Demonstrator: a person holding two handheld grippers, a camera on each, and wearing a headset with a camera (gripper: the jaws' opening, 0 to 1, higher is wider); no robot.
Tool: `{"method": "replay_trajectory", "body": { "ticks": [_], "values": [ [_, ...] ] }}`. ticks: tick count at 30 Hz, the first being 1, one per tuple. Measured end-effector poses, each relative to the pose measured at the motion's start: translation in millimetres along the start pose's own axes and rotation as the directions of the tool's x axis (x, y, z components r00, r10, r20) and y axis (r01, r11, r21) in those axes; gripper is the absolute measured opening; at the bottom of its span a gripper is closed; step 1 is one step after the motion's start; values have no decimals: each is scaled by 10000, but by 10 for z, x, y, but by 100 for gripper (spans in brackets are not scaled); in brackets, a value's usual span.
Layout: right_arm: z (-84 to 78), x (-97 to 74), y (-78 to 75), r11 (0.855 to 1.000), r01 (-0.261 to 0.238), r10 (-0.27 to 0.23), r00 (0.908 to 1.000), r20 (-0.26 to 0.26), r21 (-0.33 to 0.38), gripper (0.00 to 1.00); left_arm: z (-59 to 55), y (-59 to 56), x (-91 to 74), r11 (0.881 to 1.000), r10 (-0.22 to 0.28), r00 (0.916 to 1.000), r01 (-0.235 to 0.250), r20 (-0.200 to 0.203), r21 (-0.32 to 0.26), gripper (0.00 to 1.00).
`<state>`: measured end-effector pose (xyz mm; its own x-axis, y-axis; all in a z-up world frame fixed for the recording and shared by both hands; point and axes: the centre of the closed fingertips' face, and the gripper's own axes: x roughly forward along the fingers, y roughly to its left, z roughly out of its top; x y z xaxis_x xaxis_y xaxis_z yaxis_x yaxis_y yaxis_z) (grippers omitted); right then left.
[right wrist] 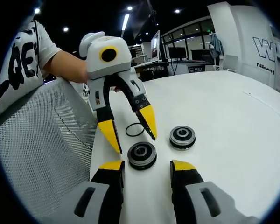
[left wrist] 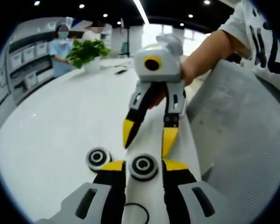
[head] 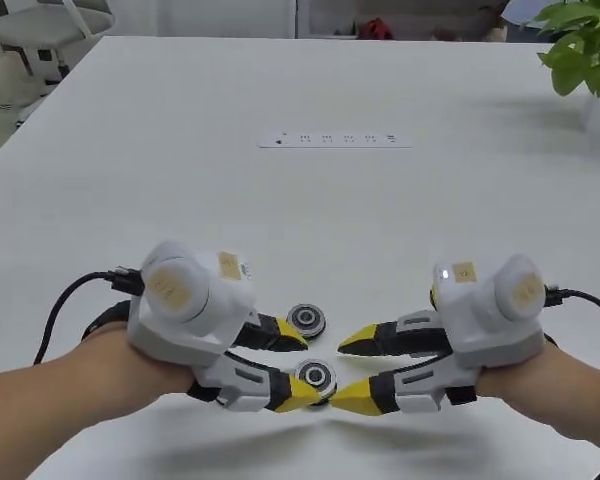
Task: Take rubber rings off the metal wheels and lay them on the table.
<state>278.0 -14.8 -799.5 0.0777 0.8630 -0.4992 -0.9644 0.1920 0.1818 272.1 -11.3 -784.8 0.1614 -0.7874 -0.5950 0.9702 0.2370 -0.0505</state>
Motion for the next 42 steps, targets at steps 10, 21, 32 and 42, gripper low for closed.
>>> {"method": "replay_trajectory", "body": {
  "ticks": [10, 21, 32, 42],
  "values": [
    [-13, 1, 2, 10000, 2, -2, 10000, -2, 31, 36, -33, -13, 73, 10000, -10, 9998, 11, -196, 63, 22],
    [-27, 51, 32, 9999, -169, 169, 9998, -106, -35, 34, -37, 21, 72, 9992, 130, 9998, -124, -157, 377, 15],
    [-47, 112, 58, 9992, -357, 352, 9990, -283, -182, 23, -45, 14, 68, 9986, 238, 9995, -227, -229, 473, 14],
    [-103, 74, 40, 9987, -252, 227, 9982, -554, -442, 15, -58, 4, 71, 9977, 327, 9990, -308, -311, 608, 14]
  ]
}}
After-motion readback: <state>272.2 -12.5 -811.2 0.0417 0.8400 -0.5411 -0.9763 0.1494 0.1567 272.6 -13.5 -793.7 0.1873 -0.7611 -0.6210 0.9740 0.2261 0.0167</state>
